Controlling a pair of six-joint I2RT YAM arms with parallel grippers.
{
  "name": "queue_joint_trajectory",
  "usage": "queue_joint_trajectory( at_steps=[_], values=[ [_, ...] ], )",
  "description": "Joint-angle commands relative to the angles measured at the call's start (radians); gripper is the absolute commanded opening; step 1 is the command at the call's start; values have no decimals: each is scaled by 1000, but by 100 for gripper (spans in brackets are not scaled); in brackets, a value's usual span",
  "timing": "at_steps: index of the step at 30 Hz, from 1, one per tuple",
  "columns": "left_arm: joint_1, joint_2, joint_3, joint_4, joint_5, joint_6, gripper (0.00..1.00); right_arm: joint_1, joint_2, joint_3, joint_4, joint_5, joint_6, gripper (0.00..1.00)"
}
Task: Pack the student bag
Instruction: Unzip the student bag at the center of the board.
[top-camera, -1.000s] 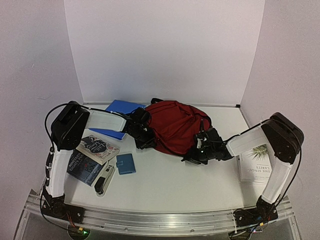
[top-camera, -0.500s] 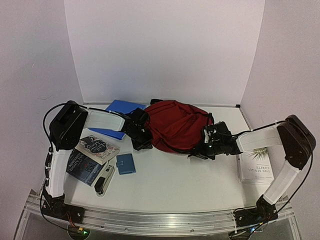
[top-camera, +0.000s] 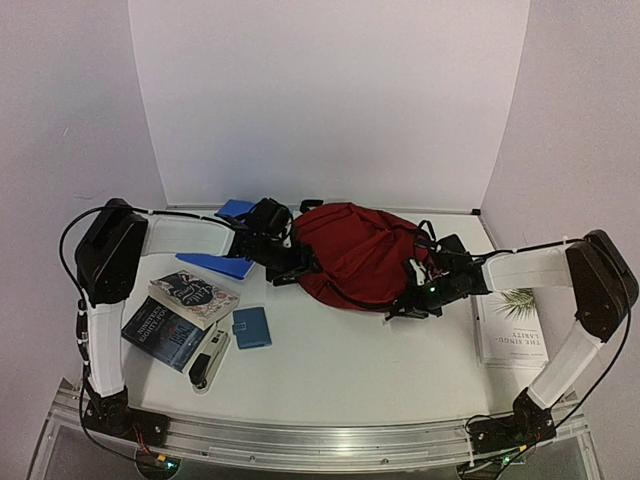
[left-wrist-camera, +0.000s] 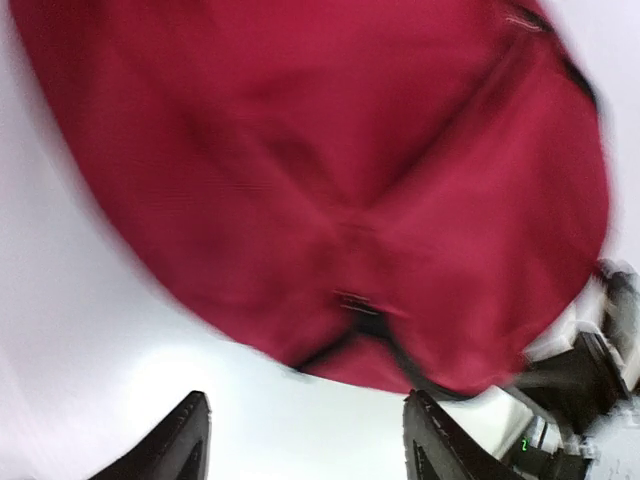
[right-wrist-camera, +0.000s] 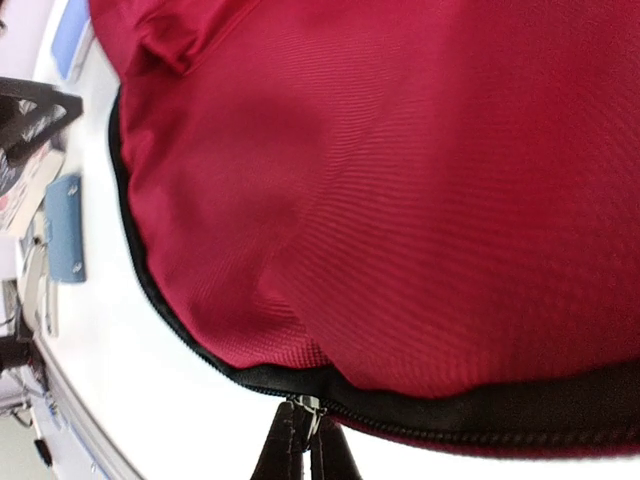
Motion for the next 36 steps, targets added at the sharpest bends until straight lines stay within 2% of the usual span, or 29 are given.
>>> queue_joint_trajectory(
  at_steps=[1, 3, 6, 11, 13, 14, 17, 18, 20, 22, 27, 36],
  values=[
    [-33, -66, 8, 104, 59, 3, 77, 6, -34, 48, -21, -74, -25, 0],
    [-54, -35, 18, 114, 54, -55, 85, 11, -28, 62, -19, -75, -24, 0],
    [-75, 47, 66, 142, 90, -138, 90, 22, -17, 77, -15, -72, -17, 0],
    [-93, 178, 213, 104, 122, -181, 89, 48, -7, 89, -1, -55, -10, 0],
    [-93, 218, 255, 84, 132, -187, 81, 51, -1, 93, -2, -48, -12, 0],
    [-92, 231, 267, 77, 138, -190, 71, 51, 0, 96, -2, -44, -16, 0],
    [-85, 237, 259, 64, 128, -209, 34, 51, -5, 102, -11, -17, -34, 0],
    [-77, 225, 229, 72, 123, -221, 26, 50, -10, 103, -22, -5, -42, 0],
    [-59, 196, 175, 84, 112, -238, 12, 35, -22, 99, -45, 17, -56, 0],
    [-37, 162, 119, 73, 93, -241, 2, 13, -29, 92, -70, 26, -69, 0],
    [16, 92, 33, 20, 43, -223, 0, -43, -50, 85, -147, 38, -123, 0],
    [109, 87, 61, -111, 30, -119, 0, -137, -65, 117, -247, 47, -244, 0]
  ],
)
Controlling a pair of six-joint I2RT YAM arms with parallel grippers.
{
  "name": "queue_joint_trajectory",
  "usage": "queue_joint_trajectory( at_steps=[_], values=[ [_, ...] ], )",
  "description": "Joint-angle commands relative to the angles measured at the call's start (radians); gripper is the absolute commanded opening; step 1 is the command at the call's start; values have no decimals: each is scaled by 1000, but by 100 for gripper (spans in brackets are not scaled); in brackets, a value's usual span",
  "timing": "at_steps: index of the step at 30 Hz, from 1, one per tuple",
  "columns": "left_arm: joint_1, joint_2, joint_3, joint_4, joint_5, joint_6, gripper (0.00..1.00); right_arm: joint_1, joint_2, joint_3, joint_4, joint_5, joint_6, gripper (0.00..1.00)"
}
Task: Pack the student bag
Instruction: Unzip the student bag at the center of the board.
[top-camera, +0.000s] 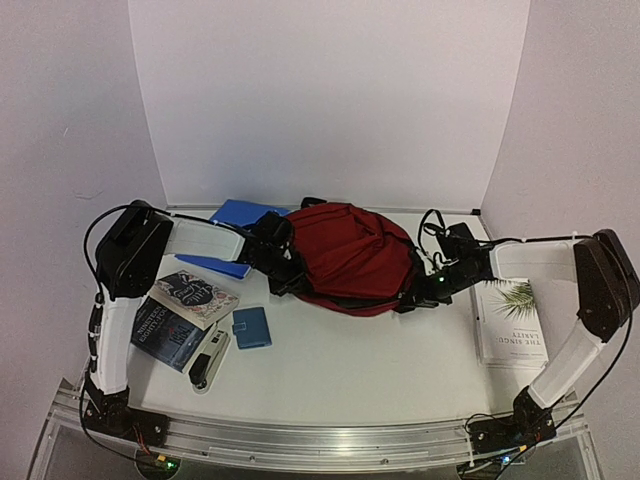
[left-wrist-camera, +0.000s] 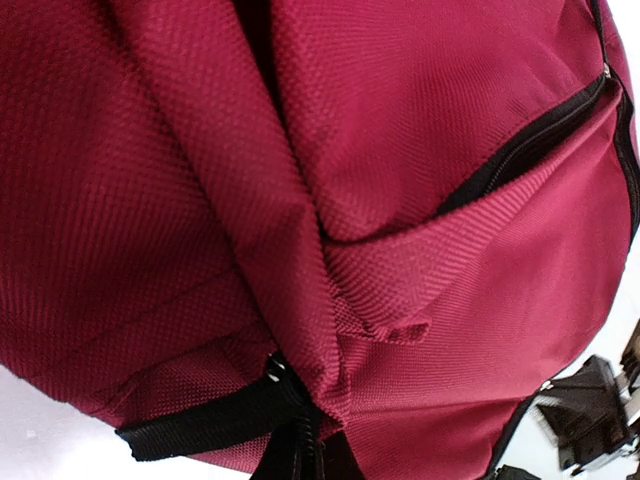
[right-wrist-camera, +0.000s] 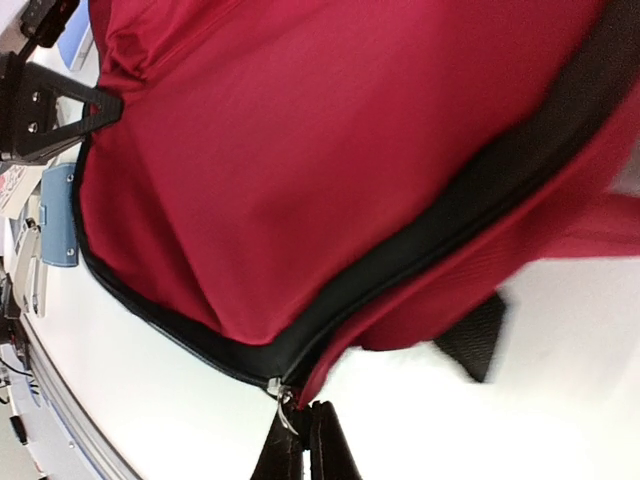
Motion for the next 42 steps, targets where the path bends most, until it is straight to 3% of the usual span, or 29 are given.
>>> queue_joint_trajectory(
  at_steps=[1, 7, 9, 14, 17, 20, 26, 32, 42],
  values=[
    [85, -41, 19, -123, -70, 81, 0, -50, -58, 36, -107, 25, -85, 0],
    [75, -30, 141, -155, -28, 251, 8, 24, -83, 26, -91, -146, -61, 0],
    [55, -49, 161, -163, -22, 325, 19, 57, -92, 16, -77, -167, -53, 0],
    [-30, -189, 111, -140, -57, 470, 62, 77, -75, 33, -64, -212, -29, 0],
    [-91, -279, 25, -79, -74, 530, 73, 93, -70, 43, -59, -222, -29, 0],
    [-142, -320, -28, -18, -50, 584, 76, 106, -65, 48, -54, -230, -26, 0],
    [-215, -245, 34, -12, 13, 692, 75, 109, -58, 58, -52, -233, -23, 0],
    [-258, -128, 129, -49, 74, 722, 64, 110, -52, 70, -52, -216, -25, 0],
    [-285, -116, 75, -111, 70, 724, 16, 51, -24, 85, -57, -208, -19, 0]
  ],
)
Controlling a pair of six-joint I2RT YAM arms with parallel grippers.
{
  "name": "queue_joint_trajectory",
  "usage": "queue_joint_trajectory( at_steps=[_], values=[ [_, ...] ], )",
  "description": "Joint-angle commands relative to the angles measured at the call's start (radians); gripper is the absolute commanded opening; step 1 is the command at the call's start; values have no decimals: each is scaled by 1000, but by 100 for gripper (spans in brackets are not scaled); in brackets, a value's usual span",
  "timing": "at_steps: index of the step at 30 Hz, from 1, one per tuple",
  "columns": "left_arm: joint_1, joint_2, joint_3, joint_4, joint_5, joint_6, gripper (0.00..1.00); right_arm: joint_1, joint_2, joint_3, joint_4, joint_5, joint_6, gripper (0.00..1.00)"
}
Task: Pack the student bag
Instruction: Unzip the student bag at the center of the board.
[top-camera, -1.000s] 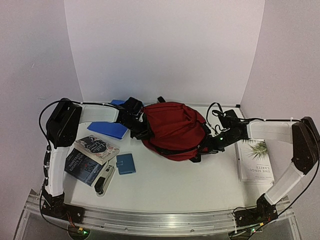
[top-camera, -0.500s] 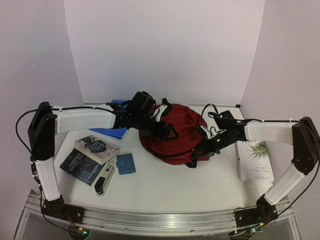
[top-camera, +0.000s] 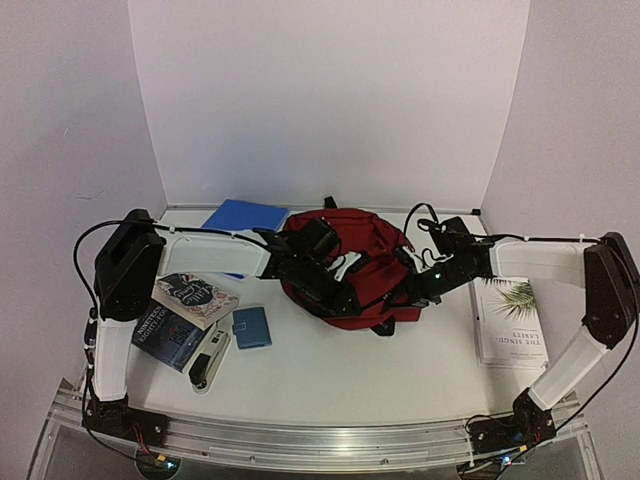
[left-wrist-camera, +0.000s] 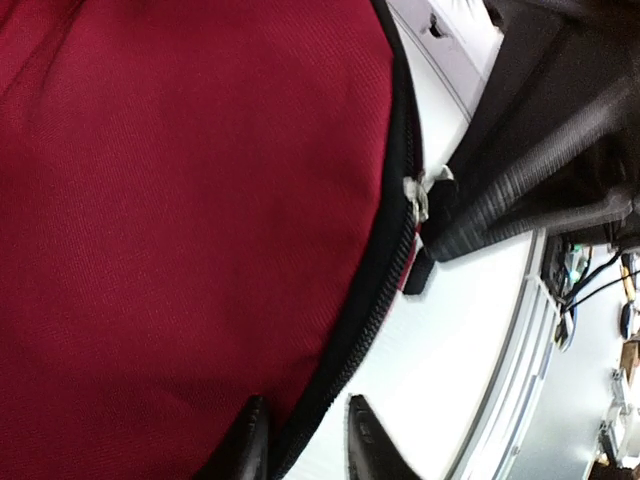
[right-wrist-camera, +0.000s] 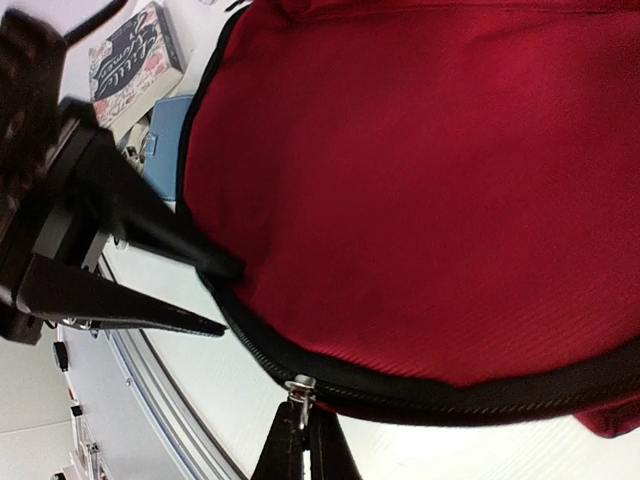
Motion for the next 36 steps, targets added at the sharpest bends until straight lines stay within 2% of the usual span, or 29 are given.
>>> queue_joint_trajectory(
  at_steps=[1, 3, 11, 16, 19, 23, 25, 29, 34, 36],
  values=[
    [-6, -40, -16, -15, 12, 19, 10, -40, 19, 46, -2, 1, -5, 0],
    [-5, -55, -36, -37, -22, 21, 0, -63, 17, 47, -19, 4, -21, 0],
    [7, -94, -78, -165, -155, 64, 0, -153, 69, 107, -158, 24, -174, 0],
    [76, -125, -115, -188, -279, 39, 0, -199, 92, 136, -214, 38, -257, 0],
    [140, -134, -115, -175, -315, 39, 0, -197, 74, 93, -224, 11, -277, 0],
    [158, -110, -41, -198, -366, 109, 1, -131, 52, 48, -212, -26, -234, 0],
    [139, -110, -3, -209, -318, 150, 12, -73, 39, 49, -181, -39, -171, 0],
    [52, -195, -78, -93, -262, 217, 47, -7, 43, 75, -129, -62, -95, 0],
    [20, -252, -132, -17, -173, 165, 67, -4, 72, 113, -129, -71, -90, 0],
    [-2, -252, -133, 0, -168, 164, 80, 2, 82, 119, -127, -74, -85, 0]
  ],
)
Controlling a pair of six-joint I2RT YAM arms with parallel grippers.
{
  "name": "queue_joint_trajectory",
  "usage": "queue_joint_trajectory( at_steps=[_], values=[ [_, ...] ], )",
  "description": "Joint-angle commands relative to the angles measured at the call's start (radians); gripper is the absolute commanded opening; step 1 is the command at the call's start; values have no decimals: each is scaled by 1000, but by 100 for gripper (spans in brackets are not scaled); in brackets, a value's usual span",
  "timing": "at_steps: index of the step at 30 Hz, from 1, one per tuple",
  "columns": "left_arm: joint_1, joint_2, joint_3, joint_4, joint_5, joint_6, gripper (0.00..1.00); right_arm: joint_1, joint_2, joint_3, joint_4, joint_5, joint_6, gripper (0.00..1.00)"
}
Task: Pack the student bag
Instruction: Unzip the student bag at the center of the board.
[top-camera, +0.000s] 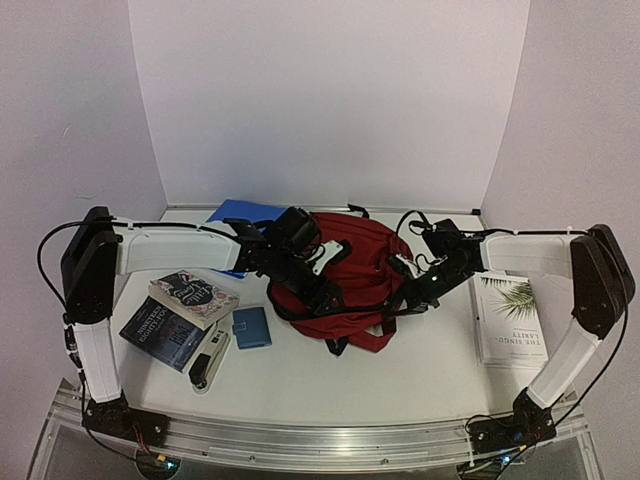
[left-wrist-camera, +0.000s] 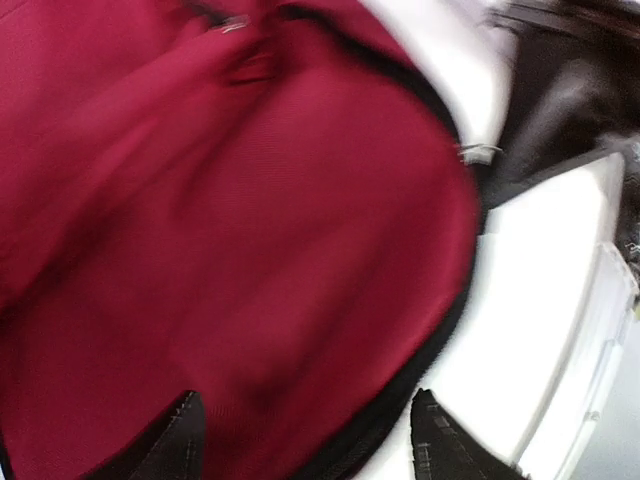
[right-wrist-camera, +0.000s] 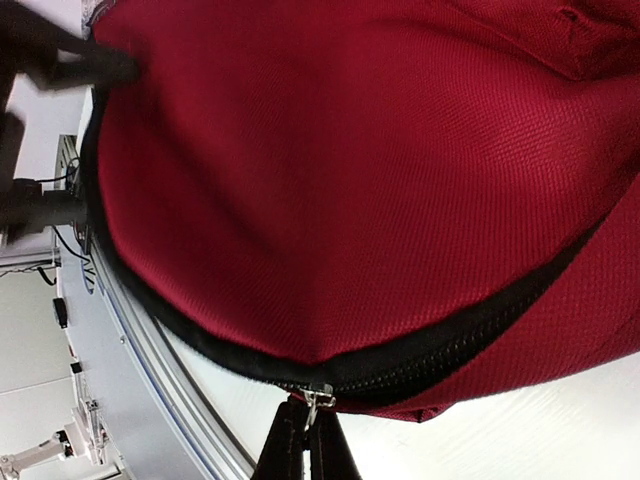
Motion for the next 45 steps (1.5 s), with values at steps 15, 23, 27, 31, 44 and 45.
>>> queue_joint_trajectory(
  at_steps=[15, 23, 27, 31, 44, 45],
  values=[
    [-94, 157, 216, -60, 66, 88, 38, -3, 5, 70, 23, 8, 27, 0],
    [-94, 88, 100, -121, 44, 136, 0, -79, 33, 115, -31, 21, -42, 0],
    [-94, 51, 51, -143, 27, 158, 0, -139, 90, 159, -95, 56, -157, 0],
    [-94, 27, 25, -170, -6, 175, 0, -193, 161, 202, -154, 102, -249, 0],
    [-94, -104, -130, -196, -85, 184, 0, -323, 354, 428, -211, 166, -278, 0],
    [-94, -115, -142, -196, -96, 186, 0, -333, 365, 443, -214, 167, -273, 0]
  ],
)
